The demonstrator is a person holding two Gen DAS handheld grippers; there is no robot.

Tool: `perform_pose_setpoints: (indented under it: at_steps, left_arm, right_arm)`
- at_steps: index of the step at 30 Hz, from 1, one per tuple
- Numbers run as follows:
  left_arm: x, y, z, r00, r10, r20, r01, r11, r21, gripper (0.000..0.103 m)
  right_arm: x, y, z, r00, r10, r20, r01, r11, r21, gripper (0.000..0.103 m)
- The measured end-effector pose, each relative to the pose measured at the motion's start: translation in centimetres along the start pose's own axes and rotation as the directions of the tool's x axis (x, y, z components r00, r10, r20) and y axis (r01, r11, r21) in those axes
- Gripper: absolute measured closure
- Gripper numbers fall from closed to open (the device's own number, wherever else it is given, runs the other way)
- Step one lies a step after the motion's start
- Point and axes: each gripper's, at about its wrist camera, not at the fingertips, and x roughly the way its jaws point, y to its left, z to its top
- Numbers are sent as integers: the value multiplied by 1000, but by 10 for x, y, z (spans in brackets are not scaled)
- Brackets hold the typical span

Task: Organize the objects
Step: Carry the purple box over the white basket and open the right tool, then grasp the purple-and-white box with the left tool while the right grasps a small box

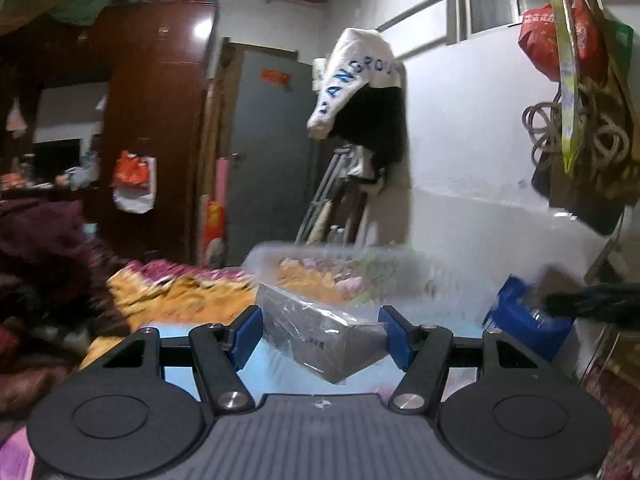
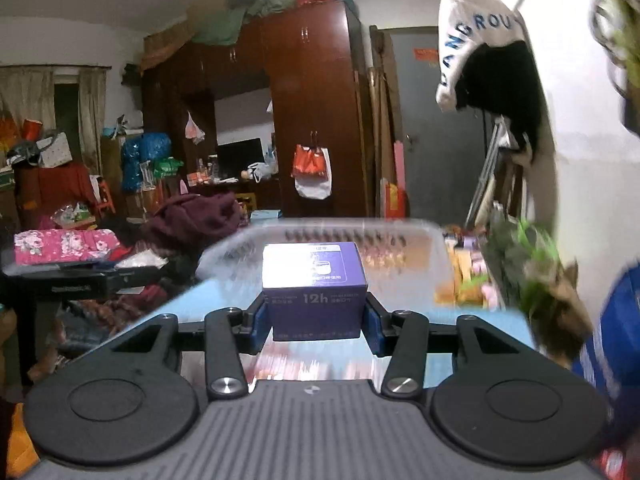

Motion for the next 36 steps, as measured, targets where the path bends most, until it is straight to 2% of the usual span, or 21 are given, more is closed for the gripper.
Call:
perform_pose_setpoints:
  at_steps: [3,5,7,10,11,12,13,14,15,17,18,20,21,24,26,29,31,33,35,36]
  left_arm:
    - [45,-12,32,999,-11,-39,11,1000,-1,36]
    - [75,-14,42,997,-6,-77,5,1000,-8,36]
    - [95,-12,42,993,5,-114,-8,1000,-27,36]
    - [118,-5,37,987,-3,-163,-9,998,-68,35]
    - [122,-5,35,985,-4,-170,-8,998,-67,31]
    - [124,-5,34,984,-8,-179,-4,998,-68,22]
    - [124,-4,33,983,-13,-181,-1,997,-77,19]
    - [119,-2,32,985,-19,-174,4,996,-86,18]
    - [112,-1,31,985,-32,-167,18,996,-87,18]
    - [89,2,28,988,-64,-139,51,994,-94,18]
    - [74,2,24,989,-66,-129,55,995,-88,18]
    - [38,-3,11,996,-67,-61,64,997,-45,16]
    - [15,-4,-5,997,-65,-40,64,998,-23,14]
    - [-30,-7,-52,996,-83,-33,83,997,-2,14]
    - [-51,-8,-83,996,-79,-51,78,997,-21,14]
    - [-72,-13,-115,993,-89,-79,85,995,-46,14]
    - [-73,-21,-122,989,-107,-103,106,994,-13,14]
    - [-67,-31,-127,987,-98,-125,104,994,38,14]
    - [-58,-36,-131,986,-83,-148,91,995,49,14]
    - [-54,-36,-133,984,-86,-158,94,995,43,14]
  right_arm:
    - [51,-6,31,999,5,-39,-5,1000,3,53]
    - [78,-7,41,998,-41,-47,39,998,-40,53]
    - [94,-9,42,995,-77,-64,73,995,-72,53]
    - [109,-13,40,992,-78,-102,70,995,-73,51]
    - [111,-13,39,991,-86,-103,78,994,-80,42]
    - [111,-13,39,991,-94,-99,86,993,-83,30]
    - [109,-13,39,991,-98,-96,90,992,-85,10]
    - [103,-13,39,991,-104,-78,97,992,-86,6]
    - [96,-12,40,992,-107,-61,102,992,-79,6]
    - [74,-13,37,996,-77,-38,75,996,-43,0]
    - [60,-14,33,998,-64,-22,64,998,-10,0]
    - [32,-15,16,1000,-16,-1,16,999,33,0]
    - [22,-15,7,1000,4,-2,-4,999,40,0]
    - [-8,-8,-37,1000,16,-13,-16,999,42,0]
    - [-20,-1,-64,999,23,-40,-21,998,54,0]
    - [-32,6,-89,997,66,-47,-62,994,92,0]
    - [-34,15,-98,997,43,-67,-39,998,52,1]
    - [-30,22,-99,996,33,-88,-31,999,17,8]
    - [-21,24,-96,994,26,-107,-26,1000,1,21]
    - [-17,25,-94,993,22,-112,-22,1000,4,23]
